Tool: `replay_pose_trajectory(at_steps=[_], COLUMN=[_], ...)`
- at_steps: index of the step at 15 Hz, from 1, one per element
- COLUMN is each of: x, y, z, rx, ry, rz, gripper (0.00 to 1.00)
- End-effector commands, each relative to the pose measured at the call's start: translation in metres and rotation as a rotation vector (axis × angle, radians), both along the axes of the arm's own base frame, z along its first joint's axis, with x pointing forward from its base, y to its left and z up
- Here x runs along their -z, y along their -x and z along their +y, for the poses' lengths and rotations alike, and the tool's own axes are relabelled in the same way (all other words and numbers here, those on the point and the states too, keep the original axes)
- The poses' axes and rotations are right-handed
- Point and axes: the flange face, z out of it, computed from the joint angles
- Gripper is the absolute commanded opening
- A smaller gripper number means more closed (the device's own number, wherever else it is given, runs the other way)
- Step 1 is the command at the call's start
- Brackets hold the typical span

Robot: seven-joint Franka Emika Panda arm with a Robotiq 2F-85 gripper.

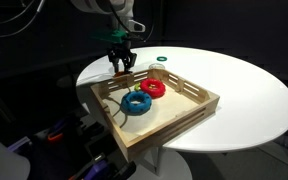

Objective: Put the striped black and white ring in the crate

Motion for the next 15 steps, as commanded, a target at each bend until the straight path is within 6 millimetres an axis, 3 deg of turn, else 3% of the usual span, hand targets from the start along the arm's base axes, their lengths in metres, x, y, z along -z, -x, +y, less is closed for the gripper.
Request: replay_pose_trajectory(at_steps=[1, 5, 7, 15], x=[-0.004, -0.013, -0.016, -0.044], y=[-0.006, -0.010, -0.012, -0.027], z=[0.000, -0.002, -0.005, -0.023], rx=[0.022, 0.027, 0.031, 0.073], ry=[-0.014, -0.014, -0.016, -0.013], rz=[-0.010, -0.017, -0.020, -0.079], gripper=[0.25, 0.02, 0.06, 0.06])
